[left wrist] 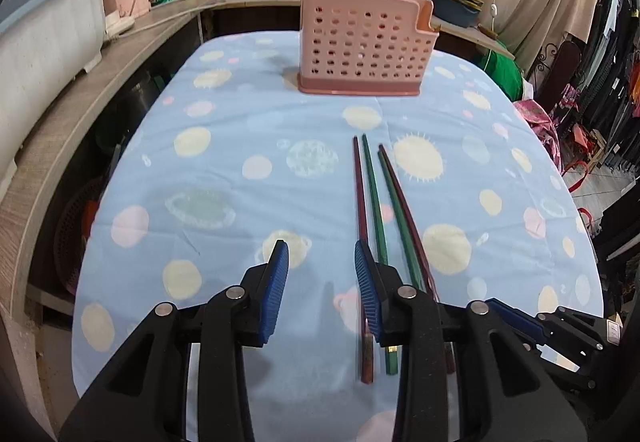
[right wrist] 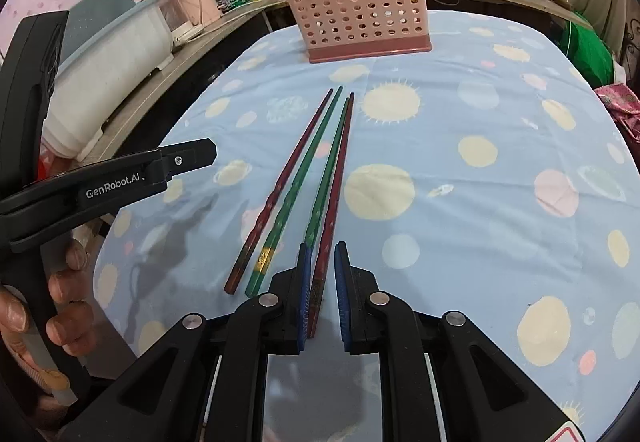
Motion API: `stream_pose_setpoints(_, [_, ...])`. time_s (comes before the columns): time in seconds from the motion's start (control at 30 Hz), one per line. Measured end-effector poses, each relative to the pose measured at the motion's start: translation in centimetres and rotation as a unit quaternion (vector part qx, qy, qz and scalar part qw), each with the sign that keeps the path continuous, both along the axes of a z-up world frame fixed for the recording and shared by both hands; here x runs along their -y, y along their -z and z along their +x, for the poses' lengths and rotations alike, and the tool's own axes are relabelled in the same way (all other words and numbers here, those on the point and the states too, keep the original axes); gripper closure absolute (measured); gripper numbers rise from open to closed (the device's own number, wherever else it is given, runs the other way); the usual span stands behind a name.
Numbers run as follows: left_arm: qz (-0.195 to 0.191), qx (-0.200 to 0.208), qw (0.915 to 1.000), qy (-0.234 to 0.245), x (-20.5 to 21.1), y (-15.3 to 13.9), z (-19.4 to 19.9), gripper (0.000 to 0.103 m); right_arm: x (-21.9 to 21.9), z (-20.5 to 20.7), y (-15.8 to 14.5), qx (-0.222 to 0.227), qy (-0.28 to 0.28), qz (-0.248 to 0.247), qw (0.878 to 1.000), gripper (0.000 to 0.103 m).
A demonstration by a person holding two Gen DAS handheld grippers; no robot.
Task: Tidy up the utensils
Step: 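Grasp a dark red chopstick with the left tool while the right tool grasps another dark red chopstick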
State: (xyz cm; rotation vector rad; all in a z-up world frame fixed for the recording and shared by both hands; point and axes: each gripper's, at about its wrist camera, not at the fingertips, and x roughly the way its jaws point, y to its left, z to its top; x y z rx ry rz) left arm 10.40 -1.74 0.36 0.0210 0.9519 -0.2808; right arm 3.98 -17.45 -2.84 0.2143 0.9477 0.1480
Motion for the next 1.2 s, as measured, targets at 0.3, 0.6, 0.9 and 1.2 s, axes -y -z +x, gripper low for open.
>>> stream_pose_setpoints(0.3, [0.011,-0.023,0.9997,0.005,0.2,2.0,-1.4,0.07,-0.8,-0.7,1.2,-0.014,-0.01,-0.005,1.0,0.09])
stream_pose_setpoints(0.6, [0.01,-0.033,0.9994,0.005,0.1,2.5,-1.9,0.07,-1.1,-0.9,1.9,-0.023,-0.012,-0.007,1.0,0.09])
stream_pose_setpoints(0.9, [0.008,-0.04,0.9992,0.005,-0.1,2.8,-2.2,0.07,-1.3,-0.9,2.3,-0.03,-0.013,-0.01,0.999,0.09])
stream_pose_setpoints(1.2, [0.007,-0.046,0.9989,0.006,0.0,3.2,-2.3,0.07,-1.3,-1.0,2.7,-0.031,-0.013,-0.016,0.999,0.091])
